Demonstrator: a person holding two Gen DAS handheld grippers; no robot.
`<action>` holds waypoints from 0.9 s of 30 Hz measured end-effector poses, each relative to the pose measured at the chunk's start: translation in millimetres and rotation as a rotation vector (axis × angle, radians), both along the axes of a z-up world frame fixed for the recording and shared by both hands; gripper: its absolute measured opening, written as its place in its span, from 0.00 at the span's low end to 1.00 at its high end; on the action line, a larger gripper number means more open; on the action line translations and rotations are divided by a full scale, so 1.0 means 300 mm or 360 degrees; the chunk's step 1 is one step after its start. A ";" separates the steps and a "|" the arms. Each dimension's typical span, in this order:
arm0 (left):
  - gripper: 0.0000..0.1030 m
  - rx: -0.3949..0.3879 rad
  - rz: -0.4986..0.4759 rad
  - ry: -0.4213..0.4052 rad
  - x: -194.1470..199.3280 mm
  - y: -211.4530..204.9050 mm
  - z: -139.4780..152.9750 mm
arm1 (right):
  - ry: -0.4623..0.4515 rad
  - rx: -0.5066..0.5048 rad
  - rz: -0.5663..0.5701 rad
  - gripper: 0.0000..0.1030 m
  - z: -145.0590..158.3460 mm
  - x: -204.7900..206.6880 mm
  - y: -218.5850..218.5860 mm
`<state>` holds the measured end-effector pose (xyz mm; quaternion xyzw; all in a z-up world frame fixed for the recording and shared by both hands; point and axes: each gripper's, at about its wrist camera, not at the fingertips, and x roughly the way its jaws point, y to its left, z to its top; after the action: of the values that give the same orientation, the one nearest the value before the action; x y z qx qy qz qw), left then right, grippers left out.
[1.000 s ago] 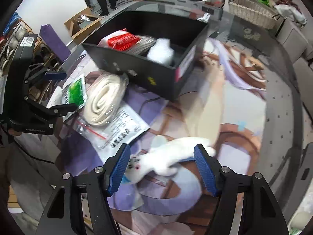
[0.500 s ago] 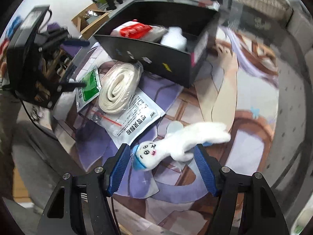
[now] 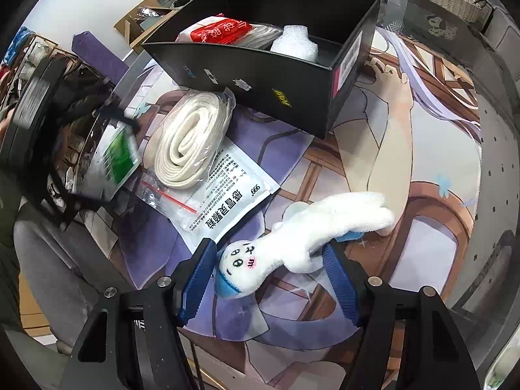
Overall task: Organize soft objects
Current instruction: 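Grasp the green-and-white medicine packet with the left tool while the right tool grasps the bunny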
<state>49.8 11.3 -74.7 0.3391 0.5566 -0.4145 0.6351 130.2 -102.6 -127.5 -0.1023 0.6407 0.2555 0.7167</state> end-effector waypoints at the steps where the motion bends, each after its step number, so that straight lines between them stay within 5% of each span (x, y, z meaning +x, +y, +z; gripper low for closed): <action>1: 0.86 0.0016 0.0006 0.0010 -0.020 0.011 -0.001 | 0.0001 -0.0002 -0.0001 0.67 -0.003 0.002 0.004; 6: 0.86 0.0137 -0.0057 -0.0017 -0.130 0.029 0.020 | -0.0015 -0.0021 0.0022 0.67 -0.008 0.002 0.024; 12: 0.86 0.0096 -0.0058 -0.0002 -0.125 0.053 0.072 | -0.0017 -0.0022 0.0060 0.67 -0.013 -0.011 0.057; 16: 0.89 0.0189 -0.0104 -0.0021 -0.165 0.040 0.000 | -0.0012 -0.0030 0.0061 0.67 -0.020 -0.003 0.064; 20: 0.88 0.0094 0.0045 -0.0062 -0.120 0.017 -0.027 | -0.0037 -0.0051 0.0080 0.67 -0.027 -0.009 0.072; 27: 0.58 -0.0032 0.0430 -0.0052 -0.051 -0.038 -0.017 | -0.0114 -0.0092 0.0218 0.63 -0.032 -0.040 0.123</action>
<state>34.3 -0.2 -79.7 0.2613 0.5825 -0.3252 0.6976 118.2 -65.8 -137.3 -0.1756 0.6134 0.2814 0.7168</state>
